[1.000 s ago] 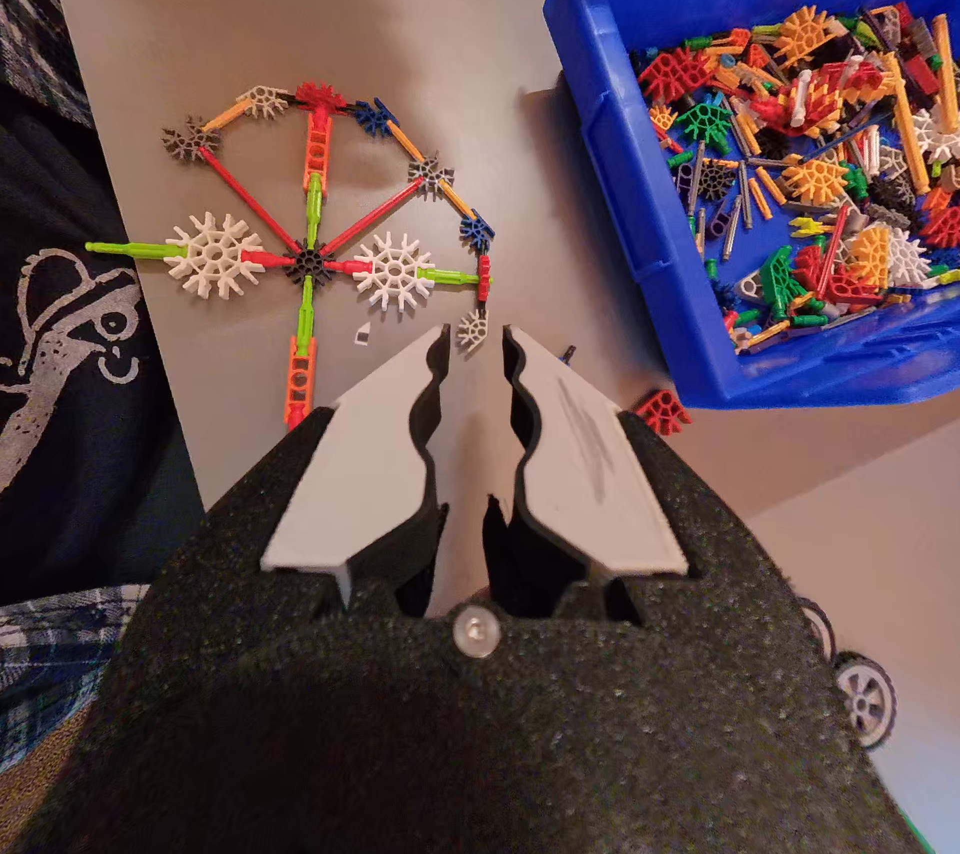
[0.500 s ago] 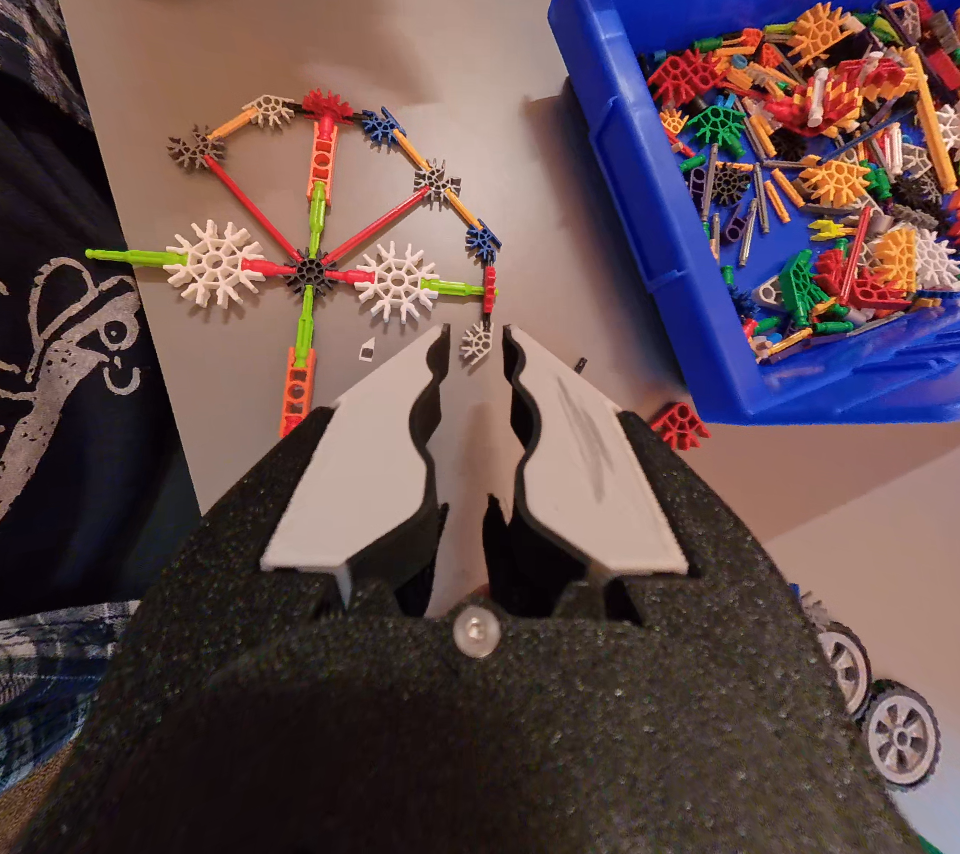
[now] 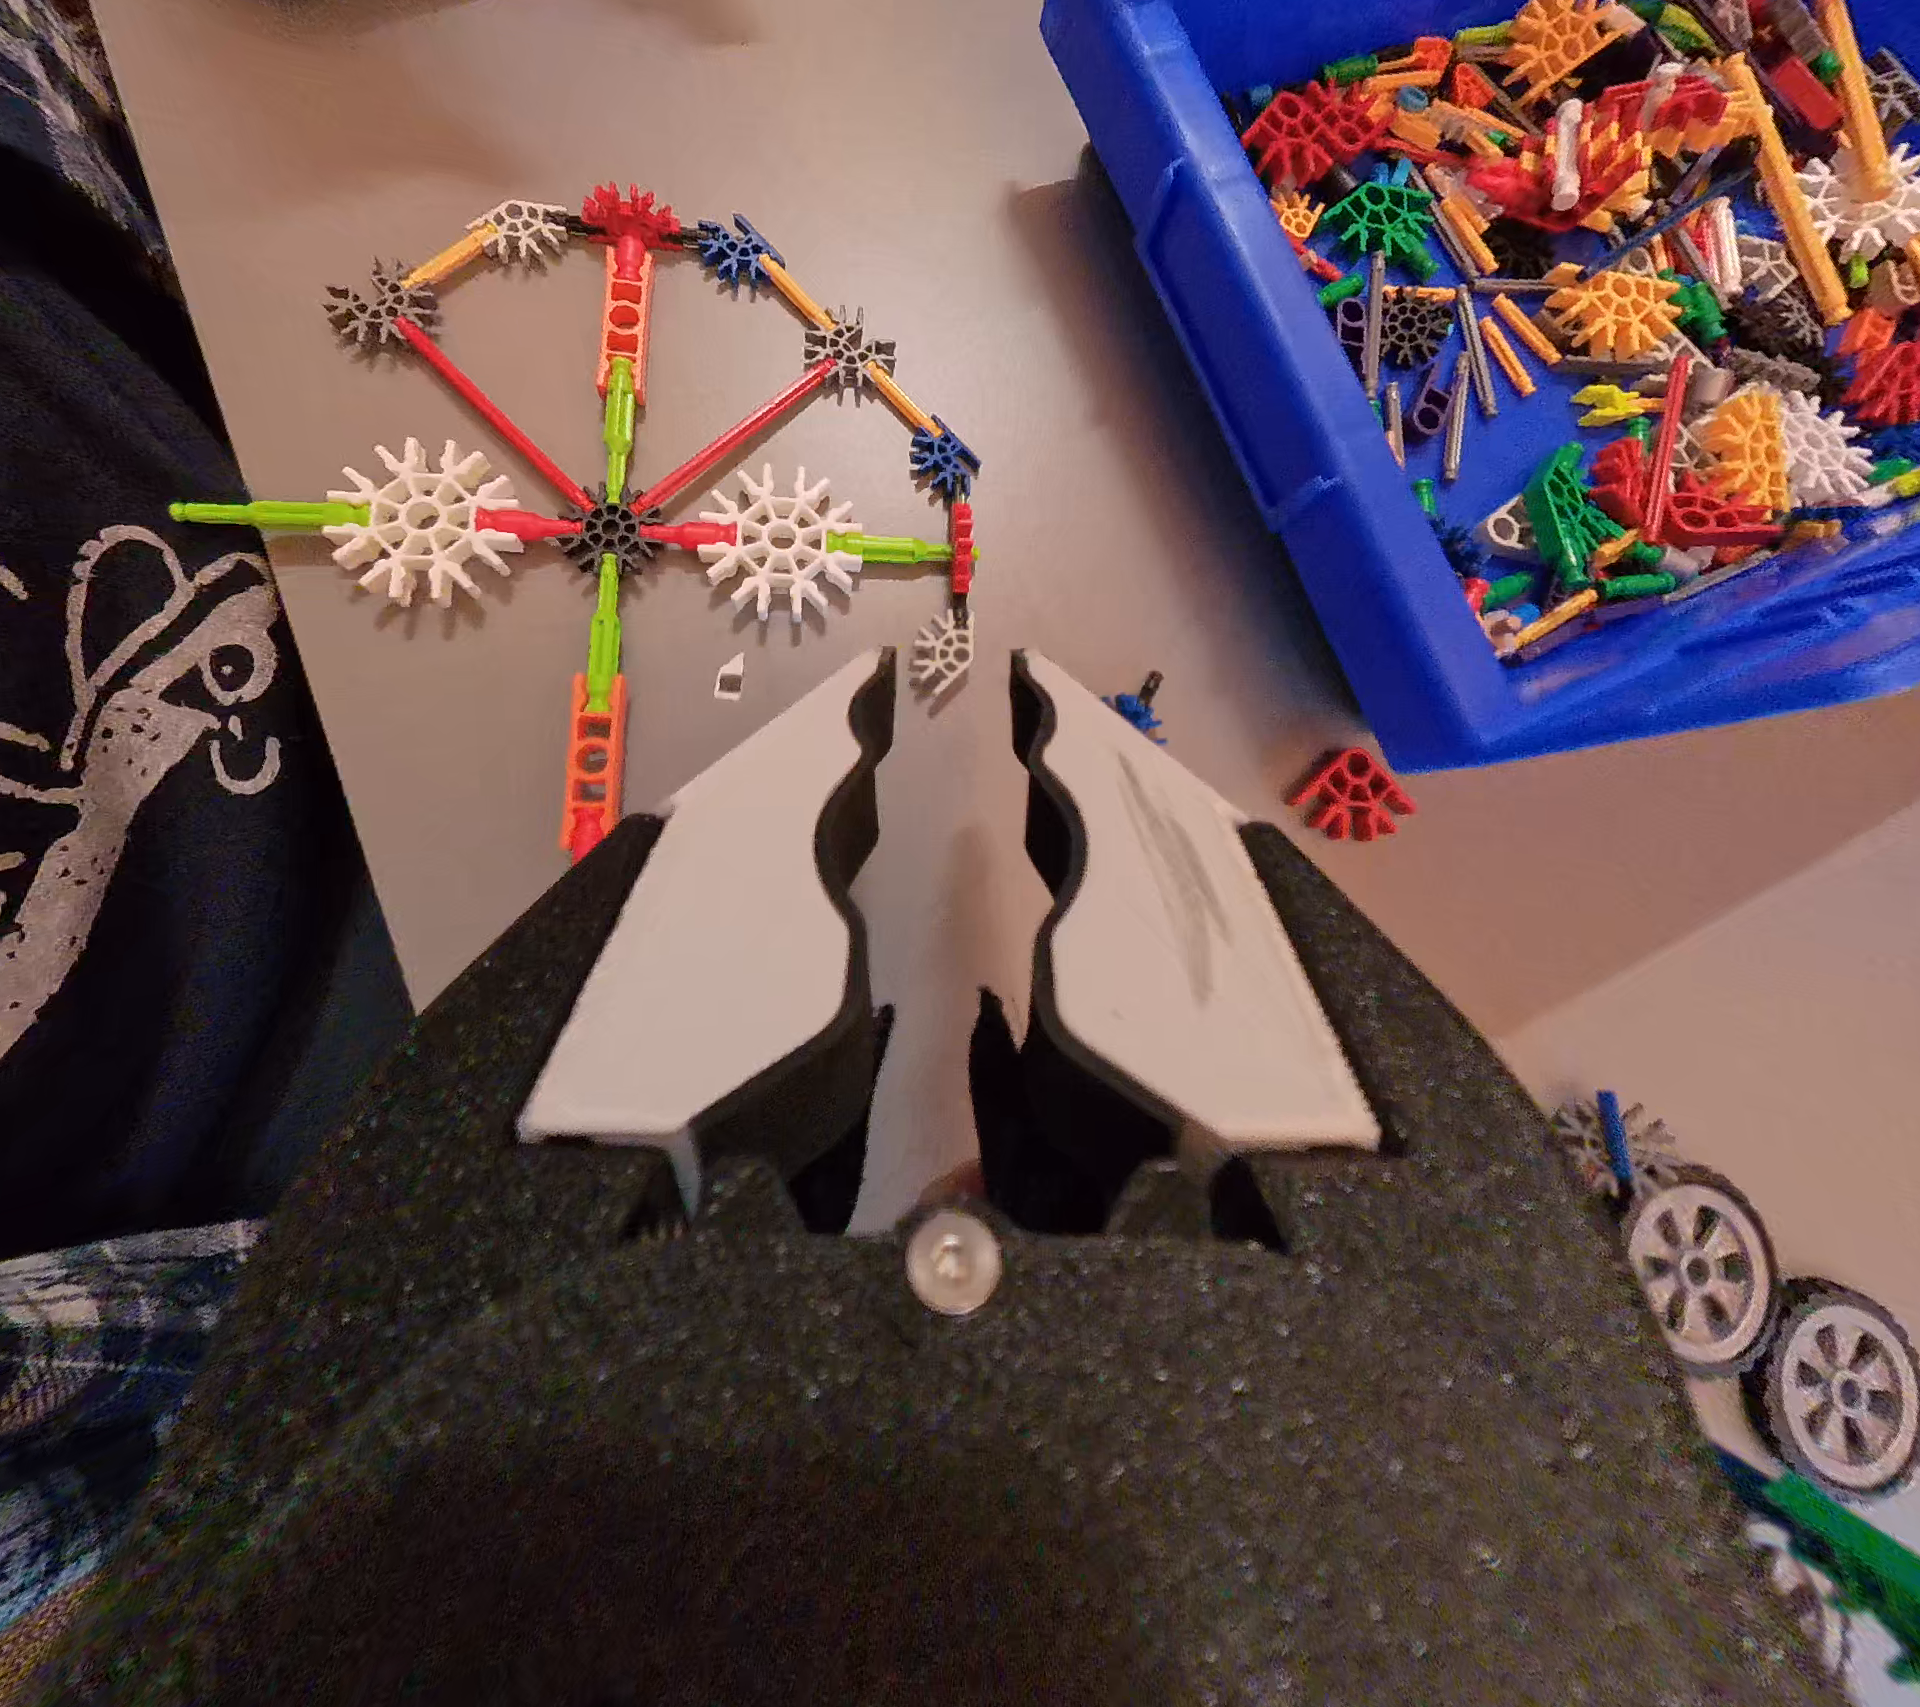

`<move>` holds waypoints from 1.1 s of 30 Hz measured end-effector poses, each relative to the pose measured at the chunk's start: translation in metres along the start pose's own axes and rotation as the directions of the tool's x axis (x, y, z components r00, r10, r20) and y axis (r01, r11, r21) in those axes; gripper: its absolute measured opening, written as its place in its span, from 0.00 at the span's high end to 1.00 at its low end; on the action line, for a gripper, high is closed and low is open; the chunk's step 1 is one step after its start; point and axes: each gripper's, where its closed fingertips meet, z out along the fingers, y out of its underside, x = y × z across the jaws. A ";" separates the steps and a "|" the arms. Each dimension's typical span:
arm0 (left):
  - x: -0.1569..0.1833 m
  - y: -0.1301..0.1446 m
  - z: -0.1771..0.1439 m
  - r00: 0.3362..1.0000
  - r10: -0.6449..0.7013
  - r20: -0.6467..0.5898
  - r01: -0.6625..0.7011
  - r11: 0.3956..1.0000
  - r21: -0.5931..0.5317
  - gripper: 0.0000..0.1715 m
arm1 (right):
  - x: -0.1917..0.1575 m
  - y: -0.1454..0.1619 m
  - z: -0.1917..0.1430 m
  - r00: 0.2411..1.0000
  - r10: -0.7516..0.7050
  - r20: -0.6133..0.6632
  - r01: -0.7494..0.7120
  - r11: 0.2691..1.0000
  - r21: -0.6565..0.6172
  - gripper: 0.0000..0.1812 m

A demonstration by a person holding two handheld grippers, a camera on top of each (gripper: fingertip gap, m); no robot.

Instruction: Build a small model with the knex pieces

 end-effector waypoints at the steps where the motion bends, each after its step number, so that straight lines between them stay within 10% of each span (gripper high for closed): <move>1: 0.001 0.000 0.000 1.000 -0.001 -0.006 0.001 1.000 0.002 0.61 | 0.000 0.000 -0.002 1.000 0.001 -0.004 -0.001 1.000 0.004 0.88; 11: -0.005 -0.045 0.014 0.992 0.120 0.033 -0.121 0.992 0.044 0.64 | 0.054 -0.049 -0.019 0.981 0.023 -0.193 -0.013 0.998 0.055 0.87; 18: -0.005 -0.054 0.034 0.982 0.180 0.060 -0.183 0.982 0.052 0.64 | 0.116 -0.082 0.019 0.965 -0.148 -0.219 0.102 0.973 -0.205 0.90; 33: -0.016 -0.045 0.025 0.987 0.137 0.079 -0.145 0.983 0.114 0.65 | 0.168 -0.032 0.110 0.888 -0.415 0.199 0.445 0.666 -0.598 0.95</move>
